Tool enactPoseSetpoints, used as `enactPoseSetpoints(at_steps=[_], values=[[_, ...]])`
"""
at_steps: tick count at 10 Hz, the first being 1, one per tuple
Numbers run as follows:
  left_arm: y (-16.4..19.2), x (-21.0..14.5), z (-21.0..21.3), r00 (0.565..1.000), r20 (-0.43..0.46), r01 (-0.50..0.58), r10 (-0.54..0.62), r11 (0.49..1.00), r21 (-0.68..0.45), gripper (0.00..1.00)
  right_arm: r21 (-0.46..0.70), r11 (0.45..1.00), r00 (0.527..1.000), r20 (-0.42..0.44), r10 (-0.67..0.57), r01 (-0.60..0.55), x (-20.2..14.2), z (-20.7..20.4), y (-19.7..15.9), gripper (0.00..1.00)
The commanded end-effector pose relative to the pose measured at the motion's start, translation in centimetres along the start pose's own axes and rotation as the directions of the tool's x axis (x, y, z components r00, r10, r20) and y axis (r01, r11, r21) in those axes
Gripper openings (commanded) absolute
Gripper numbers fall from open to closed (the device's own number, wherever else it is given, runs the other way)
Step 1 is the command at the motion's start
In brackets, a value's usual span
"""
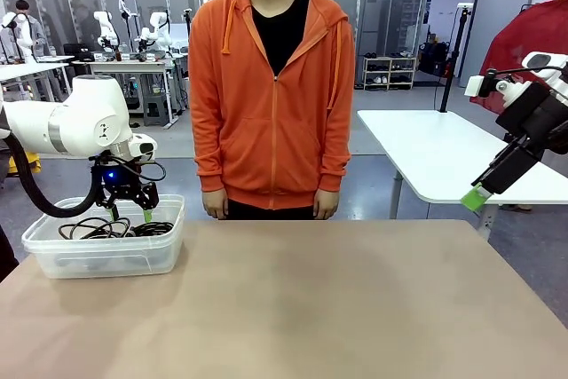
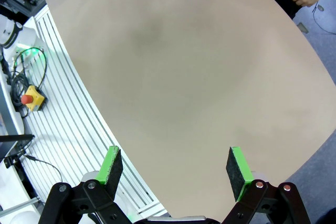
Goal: Organize and store the cables.
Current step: Place the USB Extension Cable into the Organizing box.
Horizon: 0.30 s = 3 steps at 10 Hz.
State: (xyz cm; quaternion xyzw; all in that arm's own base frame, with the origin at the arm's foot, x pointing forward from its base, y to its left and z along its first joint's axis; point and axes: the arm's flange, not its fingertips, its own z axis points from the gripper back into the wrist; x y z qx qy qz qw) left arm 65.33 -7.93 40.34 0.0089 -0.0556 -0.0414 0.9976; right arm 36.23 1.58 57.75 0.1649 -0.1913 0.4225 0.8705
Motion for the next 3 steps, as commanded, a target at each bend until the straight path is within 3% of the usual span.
enactPoseSetpoints(at_steps=[1,3], values=[[0.02,0.11,-0.07,1.000,0.000,-0.013,0.013,1.000,0.004,0.87,-0.005,1.000,1.000,0.004,-0.023,0.023,0.33,0.09,-0.03,1.00],[0.02,0.11,-0.07,1.000,0.000,-0.013,0.013,1.000,0.004,0.87,-0.005,1.000,1.000,0.004,-0.023,0.023,0.33,0.09,-0.03,1.00]])
